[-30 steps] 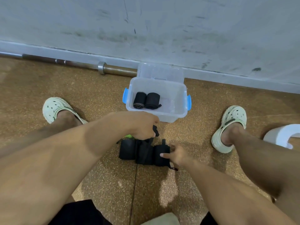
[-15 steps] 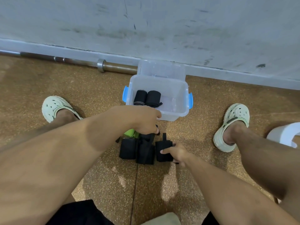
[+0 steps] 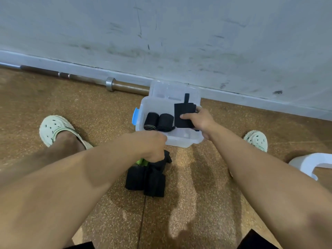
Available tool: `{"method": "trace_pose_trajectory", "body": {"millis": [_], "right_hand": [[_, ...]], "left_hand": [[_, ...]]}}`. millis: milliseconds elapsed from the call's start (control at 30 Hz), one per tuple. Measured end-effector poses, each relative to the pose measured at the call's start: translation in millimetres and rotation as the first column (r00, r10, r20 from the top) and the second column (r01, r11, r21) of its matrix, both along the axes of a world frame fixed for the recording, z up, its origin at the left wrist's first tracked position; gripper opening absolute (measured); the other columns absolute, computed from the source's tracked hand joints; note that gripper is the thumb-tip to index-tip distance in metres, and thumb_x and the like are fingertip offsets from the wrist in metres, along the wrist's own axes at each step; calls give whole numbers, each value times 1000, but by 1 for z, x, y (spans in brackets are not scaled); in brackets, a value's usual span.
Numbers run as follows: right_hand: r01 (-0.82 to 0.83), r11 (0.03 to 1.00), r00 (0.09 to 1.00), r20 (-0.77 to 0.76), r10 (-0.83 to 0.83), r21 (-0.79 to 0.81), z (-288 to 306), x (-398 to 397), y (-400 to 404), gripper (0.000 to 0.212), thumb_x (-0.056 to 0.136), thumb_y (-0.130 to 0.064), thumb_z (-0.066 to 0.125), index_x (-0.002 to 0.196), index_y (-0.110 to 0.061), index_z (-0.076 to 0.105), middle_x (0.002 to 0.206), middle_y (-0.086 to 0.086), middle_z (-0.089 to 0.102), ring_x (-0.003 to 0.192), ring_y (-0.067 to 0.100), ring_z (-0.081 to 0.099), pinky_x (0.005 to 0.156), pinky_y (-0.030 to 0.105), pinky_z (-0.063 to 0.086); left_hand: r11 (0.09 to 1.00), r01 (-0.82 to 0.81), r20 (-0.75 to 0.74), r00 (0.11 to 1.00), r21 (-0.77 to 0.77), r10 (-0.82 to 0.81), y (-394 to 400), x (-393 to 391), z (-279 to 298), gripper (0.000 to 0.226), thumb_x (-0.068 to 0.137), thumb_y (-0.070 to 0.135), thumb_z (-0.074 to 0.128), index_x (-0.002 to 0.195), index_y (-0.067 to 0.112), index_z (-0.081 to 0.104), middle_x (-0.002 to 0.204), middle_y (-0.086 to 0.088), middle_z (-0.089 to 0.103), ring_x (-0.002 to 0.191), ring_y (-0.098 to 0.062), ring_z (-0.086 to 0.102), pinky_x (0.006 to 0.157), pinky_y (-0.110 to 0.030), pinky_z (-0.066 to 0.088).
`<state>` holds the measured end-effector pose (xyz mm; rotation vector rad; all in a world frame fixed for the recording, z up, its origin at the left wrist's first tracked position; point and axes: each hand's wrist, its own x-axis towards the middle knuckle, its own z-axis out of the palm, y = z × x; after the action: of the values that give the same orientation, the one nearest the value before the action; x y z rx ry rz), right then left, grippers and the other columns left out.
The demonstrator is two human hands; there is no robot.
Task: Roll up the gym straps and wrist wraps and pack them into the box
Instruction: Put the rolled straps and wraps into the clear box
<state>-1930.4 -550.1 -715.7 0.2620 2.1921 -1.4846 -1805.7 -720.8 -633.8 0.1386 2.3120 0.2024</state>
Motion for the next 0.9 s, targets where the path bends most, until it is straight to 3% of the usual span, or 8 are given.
{"method": "trace_pose_trajectory", "body": {"millis": [100,200,300,400,533,633,767,900], "right_hand": [[132,990,989,67,-134,39,-36,-15,-13,33,86,-10,78,112,-18,60,107,2,70,103,24,68,89,38,58],[211,975,961,169,-221,76,-71,-25,-24,33,86,-11,75,115,-13,59,116,8,68,107,29,64,93,42,56],[216,961,942,224,-252,173,-95,-33,-32,53,89,-14,70,138,-7,50,120,8,59,105,28,55,95,42,52],[214,947,932,239,-271,239,-112,-40,-34,58,88,-19,70,141,-8,47,126,10,60,107,31,56,98,45,53],[239,944,922,252,-294,226,-126,-49,-35,63,89,-23,74,144,-8,46,115,8,55,106,29,55,102,45,52],[229,951,915,288,-284,209,-134,-49,-34,59,95,-22,71,145,-7,44,121,11,55,107,27,51,102,42,49],[196,947,927,266,-263,253,-141,-47,-35,54,100,-32,65,143,-6,47,136,16,58,121,34,56,105,42,47],[184,922,930,244,-276,341,-134,-51,-34,46,104,-35,57,139,-5,52,131,19,60,119,39,58,107,48,48]], "left_hand": [[1000,-8,-27,1000,15,9,2,-4,1,51,101,31,52,150,22,40,142,-3,53,123,-27,56,83,-34,44],[999,-21,-51,998,28,23,2,-9,1,48,101,33,53,147,22,42,139,-3,55,116,-25,57,80,-33,43],[998,-32,-47,998,51,35,2,-13,-2,45,101,33,55,143,21,45,132,-4,57,100,-21,54,76,-33,43],[998,-24,-23,999,60,25,5,-16,-9,40,101,33,55,137,20,48,127,-3,60,102,-23,58,73,-33,41],[993,-56,5,998,105,55,9,-19,-18,32,98,31,59,128,21,53,120,-4,61,102,-25,60,77,-35,48],[990,-76,1,997,118,76,10,-20,-24,32,97,29,62,126,19,54,120,-4,62,105,-27,61,81,-37,51],[991,-75,-17,997,107,77,12,-19,-27,30,96,29,62,123,18,55,117,-4,63,100,-27,61,76,-34,47],[993,-67,-3,998,100,68,15,-18,-29,31,96,31,62,123,20,53,119,-3,61,100,-25,58,77,-36,46]]}}
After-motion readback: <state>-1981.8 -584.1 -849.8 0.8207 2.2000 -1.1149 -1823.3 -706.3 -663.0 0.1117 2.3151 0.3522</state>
